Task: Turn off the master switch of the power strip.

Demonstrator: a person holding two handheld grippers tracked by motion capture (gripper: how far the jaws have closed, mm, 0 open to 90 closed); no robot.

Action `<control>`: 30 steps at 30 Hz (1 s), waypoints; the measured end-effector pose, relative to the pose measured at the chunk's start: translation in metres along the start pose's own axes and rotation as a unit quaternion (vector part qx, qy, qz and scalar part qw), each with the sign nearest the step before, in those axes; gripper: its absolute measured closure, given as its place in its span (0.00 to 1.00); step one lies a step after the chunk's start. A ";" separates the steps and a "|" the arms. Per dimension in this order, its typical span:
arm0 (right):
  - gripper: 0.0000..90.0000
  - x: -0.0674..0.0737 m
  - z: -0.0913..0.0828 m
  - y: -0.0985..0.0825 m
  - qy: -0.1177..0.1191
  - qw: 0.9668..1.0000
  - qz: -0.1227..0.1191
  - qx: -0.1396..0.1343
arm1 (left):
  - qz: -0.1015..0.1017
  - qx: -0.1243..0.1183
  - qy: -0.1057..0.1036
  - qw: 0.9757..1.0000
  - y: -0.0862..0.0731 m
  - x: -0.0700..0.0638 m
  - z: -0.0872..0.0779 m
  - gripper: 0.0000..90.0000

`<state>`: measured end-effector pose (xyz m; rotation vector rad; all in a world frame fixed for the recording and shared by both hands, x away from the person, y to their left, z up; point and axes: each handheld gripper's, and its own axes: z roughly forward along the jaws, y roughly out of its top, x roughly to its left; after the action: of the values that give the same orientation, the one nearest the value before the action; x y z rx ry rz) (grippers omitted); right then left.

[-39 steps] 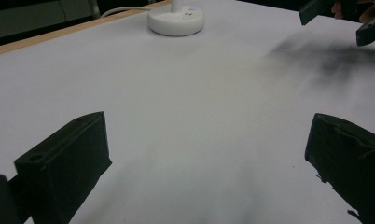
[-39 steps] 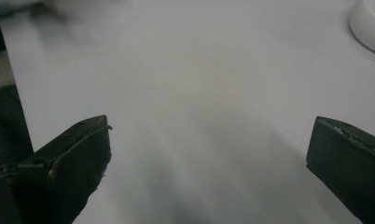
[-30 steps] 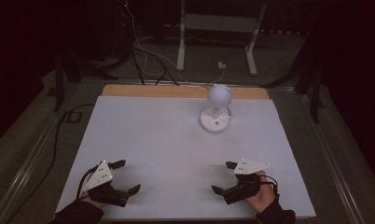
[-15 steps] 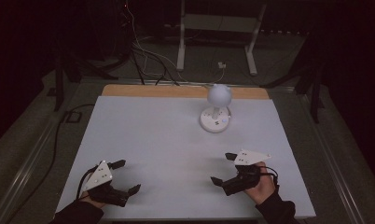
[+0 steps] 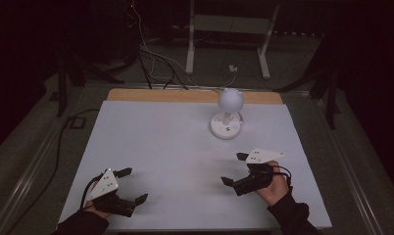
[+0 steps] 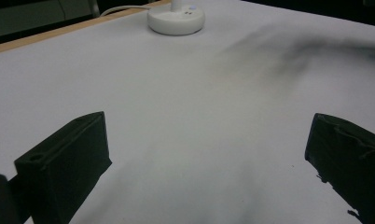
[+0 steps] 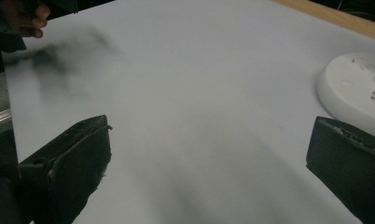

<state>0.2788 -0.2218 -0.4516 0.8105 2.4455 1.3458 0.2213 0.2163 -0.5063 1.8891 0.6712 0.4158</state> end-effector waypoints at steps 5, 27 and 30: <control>0.00 -0.007 0.000 0.010 -0.005 1.000 0.003 -0.005 | 0.001 -0.001 0.000 1.000 0.000 0.000 0.000 0.00; 0.00 -0.034 0.006 0.028 -0.019 1.000 0.011 -0.006 | -0.004 -0.004 -0.001 1.000 0.000 0.000 -0.001 0.00; 0.00 -0.039 0.010 0.031 -0.020 1.000 0.013 -0.005 | -0.005 -0.005 -0.001 1.000 0.000 0.000 -0.001 0.00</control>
<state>0.3261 -0.2245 -0.4336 0.8604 2.4042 1.3358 0.2213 0.2171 -0.5059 1.8766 0.6763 0.4091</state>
